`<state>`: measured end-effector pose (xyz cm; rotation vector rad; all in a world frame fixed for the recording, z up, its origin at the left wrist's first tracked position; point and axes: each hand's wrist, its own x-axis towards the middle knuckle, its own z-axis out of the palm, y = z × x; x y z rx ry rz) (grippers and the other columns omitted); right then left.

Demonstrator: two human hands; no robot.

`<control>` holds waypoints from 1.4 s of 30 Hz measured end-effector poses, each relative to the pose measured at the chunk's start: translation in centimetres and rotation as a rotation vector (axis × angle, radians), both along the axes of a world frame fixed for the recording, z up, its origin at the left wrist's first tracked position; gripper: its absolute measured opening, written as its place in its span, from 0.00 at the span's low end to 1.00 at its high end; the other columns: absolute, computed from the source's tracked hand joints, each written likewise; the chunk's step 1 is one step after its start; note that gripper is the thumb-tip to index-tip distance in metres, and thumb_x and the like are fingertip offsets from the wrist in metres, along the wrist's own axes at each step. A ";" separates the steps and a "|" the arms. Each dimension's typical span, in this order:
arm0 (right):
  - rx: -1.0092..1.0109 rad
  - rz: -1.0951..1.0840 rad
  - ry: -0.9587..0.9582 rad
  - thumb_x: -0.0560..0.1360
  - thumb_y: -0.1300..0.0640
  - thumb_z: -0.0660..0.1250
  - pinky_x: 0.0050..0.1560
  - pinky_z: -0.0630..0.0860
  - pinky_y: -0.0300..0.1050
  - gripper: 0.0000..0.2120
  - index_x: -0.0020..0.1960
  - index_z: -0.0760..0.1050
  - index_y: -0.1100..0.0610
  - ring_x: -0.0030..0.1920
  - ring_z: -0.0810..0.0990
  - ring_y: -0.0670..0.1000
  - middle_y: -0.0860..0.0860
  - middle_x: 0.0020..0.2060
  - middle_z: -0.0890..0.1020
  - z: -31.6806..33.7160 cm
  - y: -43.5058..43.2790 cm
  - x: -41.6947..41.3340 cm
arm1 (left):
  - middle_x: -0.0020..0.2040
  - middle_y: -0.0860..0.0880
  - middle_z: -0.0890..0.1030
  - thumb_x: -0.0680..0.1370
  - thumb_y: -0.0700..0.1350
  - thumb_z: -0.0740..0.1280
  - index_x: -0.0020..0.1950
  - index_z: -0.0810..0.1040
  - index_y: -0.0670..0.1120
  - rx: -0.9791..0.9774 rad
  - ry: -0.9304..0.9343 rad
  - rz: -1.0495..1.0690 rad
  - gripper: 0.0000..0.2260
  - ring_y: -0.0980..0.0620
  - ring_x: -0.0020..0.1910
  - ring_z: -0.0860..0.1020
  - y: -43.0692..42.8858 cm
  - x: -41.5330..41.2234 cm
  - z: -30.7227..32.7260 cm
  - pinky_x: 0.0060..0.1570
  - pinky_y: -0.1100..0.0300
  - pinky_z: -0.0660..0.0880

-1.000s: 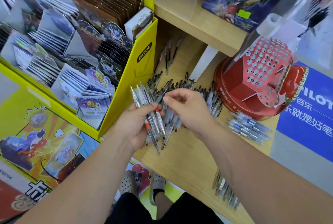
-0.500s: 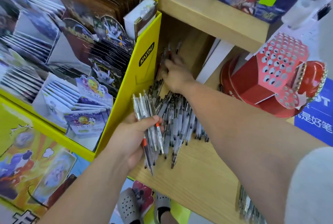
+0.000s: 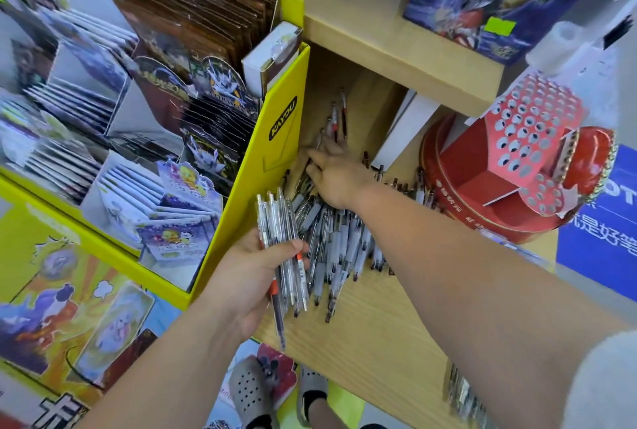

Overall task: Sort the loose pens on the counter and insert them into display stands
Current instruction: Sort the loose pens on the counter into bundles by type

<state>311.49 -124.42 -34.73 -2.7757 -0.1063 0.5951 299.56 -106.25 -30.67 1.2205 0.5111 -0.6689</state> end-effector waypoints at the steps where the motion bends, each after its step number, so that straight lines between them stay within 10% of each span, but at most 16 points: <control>1: 0.013 -0.008 0.012 0.85 0.46 0.49 0.78 0.45 0.52 0.24 0.81 0.56 0.47 0.81 0.41 0.60 0.55 0.82 0.47 0.2 -0.1 -0.5 | 0.43 0.45 0.85 0.78 0.37 0.70 0.60 0.77 0.44 -0.004 0.010 -0.001 0.11 0.48 0.41 0.82 -0.1 0.0 0.1 0.42 0.51 0.77; 13: -0.025 -0.223 -0.064 0.83 0.40 0.53 0.79 0.49 0.58 0.35 0.81 0.47 0.57 0.80 0.40 0.62 0.61 0.81 0.43 0.5 -0.2 3.5 | 0.47 0.44 0.86 0.76 0.42 0.74 0.60 0.78 0.46 0.053 -0.009 -0.032 0.14 0.43 0.50 0.82 0.2 0.0 -0.1 0.64 0.30 0.70; 24: -0.013 -0.132 0.008 0.85 0.43 0.49 0.78 0.51 0.50 0.31 0.81 0.51 0.62 0.80 0.52 0.58 0.59 0.80 0.53 0.0 -0.1 -1.6 | 0.44 0.44 0.85 0.78 0.37 0.71 0.62 0.77 0.43 0.039 0.030 -0.011 0.13 0.47 0.41 0.83 1.0 -0.7 0.0 0.43 0.51 0.79; 30: 0.141 -0.390 -0.201 0.83 0.46 0.58 0.52 0.79 0.53 0.18 0.60 0.75 0.60 0.50 0.79 0.60 0.59 0.52 0.80 0.3 0.3 0.9 | 0.44 0.45 0.86 0.78 0.37 0.70 0.60 0.78 0.44 0.052 0.015 -0.020 0.11 0.49 0.40 0.84 1.1 -0.7 0.4 0.43 0.52 0.77; 35: 0.038 -0.560 -0.168 0.80 0.55 0.66 0.27 0.66 0.39 0.13 0.38 0.70 0.54 0.37 0.78 0.51 0.53 0.41 0.80 -0.8 0.0 3.6 | 0.45 0.45 0.86 0.78 0.37 0.70 0.59 0.79 0.45 0.072 0.016 -0.024 0.11 0.46 0.45 0.83 1.4 -1.1 -0.2 0.51 0.47 0.76; 42: 0.118 -0.569 -0.044 0.75 0.41 0.72 0.23 0.60 0.41 0.23 0.33 0.68 0.56 0.29 0.72 0.46 0.50 0.30 0.73 -0.6 -0.6 3.2 | 0.49 0.44 0.87 0.78 0.38 0.70 0.59 0.79 0.47 0.092 0.017 -0.033 0.11 0.47 0.47 0.84 1.9 -1.3 -0.1 0.42 0.54 0.75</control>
